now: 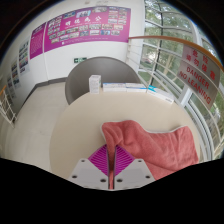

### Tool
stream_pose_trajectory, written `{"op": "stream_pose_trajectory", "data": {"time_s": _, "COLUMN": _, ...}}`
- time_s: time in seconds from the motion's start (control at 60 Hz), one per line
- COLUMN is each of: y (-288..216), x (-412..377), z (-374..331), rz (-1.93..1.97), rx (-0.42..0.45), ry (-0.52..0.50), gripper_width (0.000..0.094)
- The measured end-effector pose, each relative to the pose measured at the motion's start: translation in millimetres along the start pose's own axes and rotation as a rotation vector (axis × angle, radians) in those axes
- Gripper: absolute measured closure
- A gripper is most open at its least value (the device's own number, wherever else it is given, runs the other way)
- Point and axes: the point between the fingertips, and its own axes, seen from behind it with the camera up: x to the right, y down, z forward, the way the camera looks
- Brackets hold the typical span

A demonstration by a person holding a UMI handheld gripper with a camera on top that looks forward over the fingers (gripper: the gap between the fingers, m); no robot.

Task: Fold towel

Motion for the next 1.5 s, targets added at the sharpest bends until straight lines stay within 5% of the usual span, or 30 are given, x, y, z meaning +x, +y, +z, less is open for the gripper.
{"op": "stream_pose_trajectory", "data": {"time_s": 0.217, "y": -83, "x": -59, "z": -80, "rz": 0.141, "rx": 0.141, "ry": -0.275, "gripper_width": 0.0894}}
{"op": "stream_pose_trajectory", "data": {"time_s": 0.35, "y": -104, "x": -4, "z": -87, "rz": 0.177, "rx": 0.175, "ry": -0.285, "gripper_width": 0.0892}}
{"op": "stream_pose_trajectory", "data": {"time_s": 0.467, "y": -79, "x": 62, "z": -53, "rz": 0.157, "rx": 0.111, "ry": -0.199, "gripper_width": 0.0859}}
{"op": "stream_pose_trajectory", "data": {"time_s": 0.583, "y": -56, "x": 118, "z": -25, "rz": 0.14, "rx": 0.068, "ry": -0.135, "gripper_width": 0.0621}}
{"op": "stream_pose_trajectory", "data": {"time_s": 0.75, "y": -60, "x": 186, "z": -30, "rz": 0.104, "rx": 0.091, "ry": -0.042, "gripper_width": 0.0063}}
{"op": "stream_pose_trajectory", "data": {"time_s": 1.117, "y": -63, "x": 163, "z": -145, "rz": 0.025, "rx": 0.14, "ry": -0.037, "gripper_width": 0.0079}}
{"op": "stream_pose_trajectory", "data": {"time_s": 1.5, "y": 11, "x": 109, "z": -308, "rz": 0.032, "rx": 0.169, "ry": 0.046, "gripper_width": 0.0079}}
